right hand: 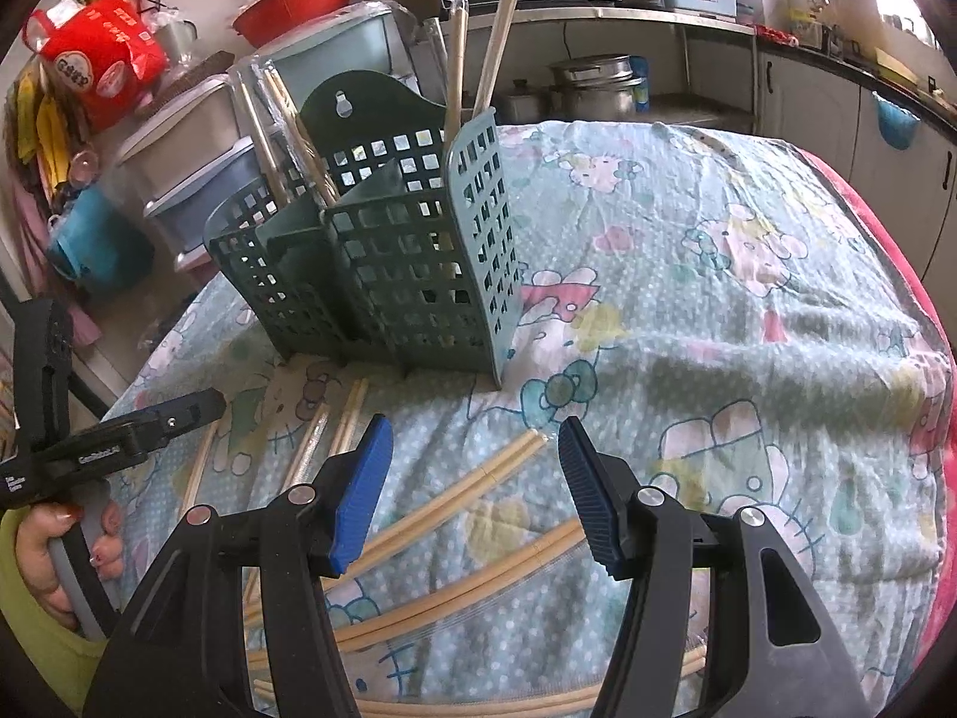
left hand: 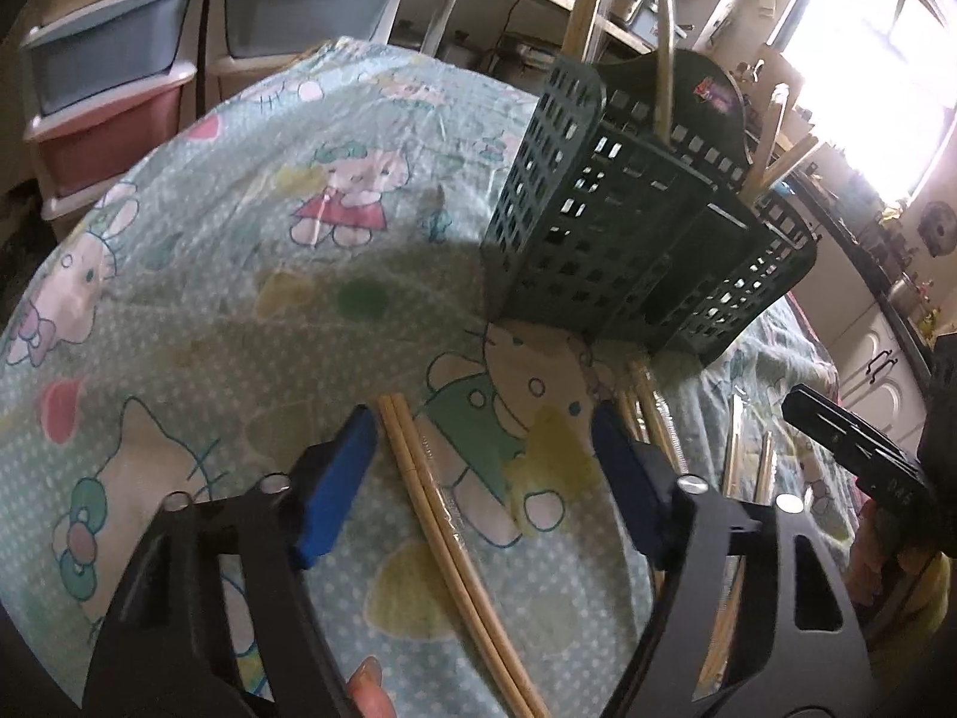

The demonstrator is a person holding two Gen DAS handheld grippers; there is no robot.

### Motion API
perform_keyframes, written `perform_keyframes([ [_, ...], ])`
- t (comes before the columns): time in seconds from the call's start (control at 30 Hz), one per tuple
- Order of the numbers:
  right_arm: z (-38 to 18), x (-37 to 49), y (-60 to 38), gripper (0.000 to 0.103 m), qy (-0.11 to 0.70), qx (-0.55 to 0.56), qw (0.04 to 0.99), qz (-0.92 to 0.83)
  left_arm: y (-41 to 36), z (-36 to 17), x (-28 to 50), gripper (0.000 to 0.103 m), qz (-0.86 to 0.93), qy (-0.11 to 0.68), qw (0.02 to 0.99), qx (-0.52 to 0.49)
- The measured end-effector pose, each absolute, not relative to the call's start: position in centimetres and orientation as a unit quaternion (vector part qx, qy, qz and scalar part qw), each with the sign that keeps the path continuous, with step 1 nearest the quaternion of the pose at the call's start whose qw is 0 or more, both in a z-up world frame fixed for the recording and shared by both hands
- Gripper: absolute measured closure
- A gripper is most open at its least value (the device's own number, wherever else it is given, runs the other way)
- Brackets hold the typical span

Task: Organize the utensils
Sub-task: 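Close the left tool on a chopstick pair while the right tool grasps another pair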

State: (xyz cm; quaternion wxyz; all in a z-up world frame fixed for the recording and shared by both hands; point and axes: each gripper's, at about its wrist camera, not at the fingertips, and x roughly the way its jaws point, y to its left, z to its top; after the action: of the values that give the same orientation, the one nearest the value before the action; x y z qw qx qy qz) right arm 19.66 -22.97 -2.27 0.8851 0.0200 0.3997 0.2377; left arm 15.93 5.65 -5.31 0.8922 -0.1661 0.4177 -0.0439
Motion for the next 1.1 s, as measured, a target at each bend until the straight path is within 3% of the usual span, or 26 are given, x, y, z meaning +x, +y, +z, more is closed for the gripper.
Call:
perform_keyframes([
  [0.63, -5.0, 22.1, -23.3, 0.049, 0.431, 0.018, 0.875, 0.218, 6.6, -6.8, 18.3, 0.05, -0.029, 0.423, 0.89, -0.165],
  [1.1, -6.3, 22.9, -23.5, 0.078, 0.443, 0.035, 0.871, 0.21, 7.4, -6.9, 18.4, 0.076, -0.006, 0.422, 0.891, -0.166],
])
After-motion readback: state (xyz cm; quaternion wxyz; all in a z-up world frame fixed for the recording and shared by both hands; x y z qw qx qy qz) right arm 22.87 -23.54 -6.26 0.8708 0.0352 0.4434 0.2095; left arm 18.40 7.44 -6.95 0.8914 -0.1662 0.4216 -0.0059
